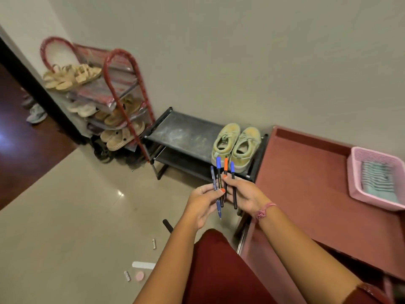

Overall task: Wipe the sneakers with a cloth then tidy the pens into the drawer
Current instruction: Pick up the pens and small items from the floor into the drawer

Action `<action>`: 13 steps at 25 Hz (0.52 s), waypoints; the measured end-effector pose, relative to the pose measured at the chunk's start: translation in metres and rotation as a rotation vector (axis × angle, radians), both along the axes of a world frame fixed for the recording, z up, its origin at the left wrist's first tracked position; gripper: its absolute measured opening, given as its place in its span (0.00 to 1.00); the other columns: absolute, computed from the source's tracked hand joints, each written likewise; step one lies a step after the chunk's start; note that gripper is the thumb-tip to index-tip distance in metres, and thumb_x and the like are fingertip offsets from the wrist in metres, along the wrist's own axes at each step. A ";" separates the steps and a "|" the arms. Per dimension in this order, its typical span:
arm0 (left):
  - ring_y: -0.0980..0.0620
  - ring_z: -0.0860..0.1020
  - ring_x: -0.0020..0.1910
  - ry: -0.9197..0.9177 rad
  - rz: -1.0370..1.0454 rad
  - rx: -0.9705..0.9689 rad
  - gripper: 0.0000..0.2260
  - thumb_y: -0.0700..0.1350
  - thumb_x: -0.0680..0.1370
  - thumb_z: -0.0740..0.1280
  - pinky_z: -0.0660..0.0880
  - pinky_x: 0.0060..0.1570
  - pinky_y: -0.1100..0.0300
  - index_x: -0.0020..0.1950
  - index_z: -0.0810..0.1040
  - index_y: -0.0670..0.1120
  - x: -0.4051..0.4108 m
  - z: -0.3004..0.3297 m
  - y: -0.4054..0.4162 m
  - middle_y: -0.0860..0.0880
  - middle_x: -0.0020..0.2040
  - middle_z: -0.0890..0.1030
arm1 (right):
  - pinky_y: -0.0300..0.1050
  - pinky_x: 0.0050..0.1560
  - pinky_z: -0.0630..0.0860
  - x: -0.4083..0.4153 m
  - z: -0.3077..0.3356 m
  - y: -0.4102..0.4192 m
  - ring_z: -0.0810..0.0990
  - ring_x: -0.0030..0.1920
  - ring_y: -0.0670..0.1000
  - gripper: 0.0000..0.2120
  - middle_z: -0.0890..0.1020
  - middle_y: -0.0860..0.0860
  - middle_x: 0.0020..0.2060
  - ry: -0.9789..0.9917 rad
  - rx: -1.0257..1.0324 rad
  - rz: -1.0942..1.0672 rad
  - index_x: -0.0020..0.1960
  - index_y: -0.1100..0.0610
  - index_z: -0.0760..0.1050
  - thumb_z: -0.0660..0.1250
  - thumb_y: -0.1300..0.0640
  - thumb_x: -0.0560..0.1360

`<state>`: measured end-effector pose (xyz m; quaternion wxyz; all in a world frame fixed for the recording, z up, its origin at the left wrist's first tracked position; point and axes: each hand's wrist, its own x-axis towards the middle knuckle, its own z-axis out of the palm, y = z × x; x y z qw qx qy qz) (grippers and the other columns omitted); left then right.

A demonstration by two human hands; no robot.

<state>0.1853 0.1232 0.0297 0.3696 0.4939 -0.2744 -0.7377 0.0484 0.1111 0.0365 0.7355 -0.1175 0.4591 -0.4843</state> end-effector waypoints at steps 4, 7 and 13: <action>0.52 0.83 0.37 -0.036 -0.083 -0.050 0.06 0.33 0.75 0.69 0.81 0.41 0.58 0.49 0.81 0.41 -0.038 0.029 0.034 0.46 0.39 0.84 | 0.41 0.32 0.80 -0.031 0.026 0.042 0.82 0.32 0.49 0.09 0.82 0.55 0.36 -0.048 -0.061 -0.100 0.56 0.62 0.76 0.59 0.65 0.79; 0.53 0.82 0.33 -0.065 -0.143 -0.064 0.04 0.33 0.74 0.70 0.79 0.34 0.62 0.47 0.81 0.40 -0.065 0.040 0.061 0.44 0.38 0.83 | 0.40 0.31 0.79 -0.052 0.029 0.072 0.80 0.31 0.48 0.12 0.81 0.54 0.37 -0.014 -0.042 -0.162 0.61 0.61 0.74 0.60 0.65 0.79; 0.50 0.83 0.35 -0.022 -0.230 -0.016 0.04 0.33 0.75 0.70 0.80 0.36 0.60 0.49 0.81 0.36 -0.102 0.030 0.105 0.41 0.41 0.83 | 0.43 0.36 0.79 -0.084 0.030 0.129 0.81 0.34 0.50 0.12 0.81 0.56 0.41 0.014 0.007 -0.226 0.59 0.65 0.76 0.59 0.60 0.80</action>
